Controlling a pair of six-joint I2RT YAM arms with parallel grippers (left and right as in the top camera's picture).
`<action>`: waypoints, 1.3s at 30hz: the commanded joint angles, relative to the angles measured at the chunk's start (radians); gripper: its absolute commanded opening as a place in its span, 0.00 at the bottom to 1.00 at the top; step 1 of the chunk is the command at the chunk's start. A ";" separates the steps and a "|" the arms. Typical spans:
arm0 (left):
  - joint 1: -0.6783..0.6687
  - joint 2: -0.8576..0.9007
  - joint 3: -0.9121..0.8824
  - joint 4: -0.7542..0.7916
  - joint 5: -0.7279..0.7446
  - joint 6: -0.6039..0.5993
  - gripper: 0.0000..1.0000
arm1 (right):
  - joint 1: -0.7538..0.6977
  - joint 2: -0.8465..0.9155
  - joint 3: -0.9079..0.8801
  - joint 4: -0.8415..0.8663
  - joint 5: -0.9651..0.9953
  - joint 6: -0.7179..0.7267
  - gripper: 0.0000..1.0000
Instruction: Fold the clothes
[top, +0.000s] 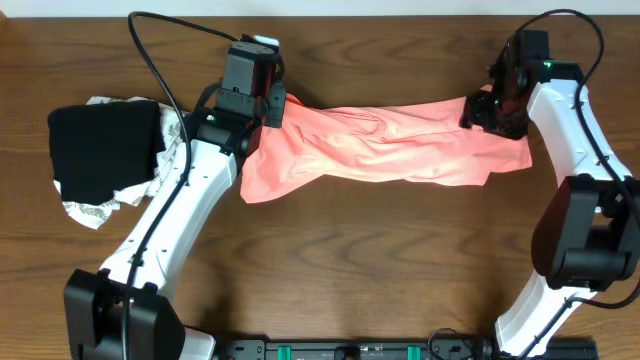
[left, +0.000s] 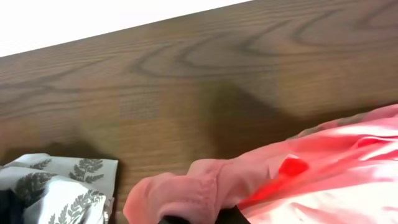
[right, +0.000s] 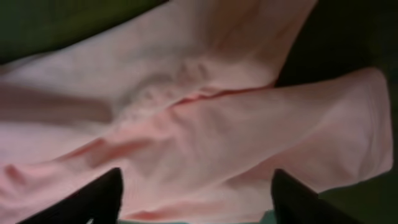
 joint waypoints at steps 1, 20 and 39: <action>0.004 0.003 -0.002 -0.003 -0.021 -0.006 0.05 | -0.017 0.008 -0.002 0.025 0.021 0.060 0.82; 0.004 0.004 -0.002 -0.020 -0.021 -0.005 0.06 | -0.079 0.160 -0.002 0.188 -0.092 0.273 0.79; -0.101 0.005 -0.002 -0.008 0.192 -0.006 0.61 | -0.090 0.151 0.000 0.172 -0.096 0.050 0.86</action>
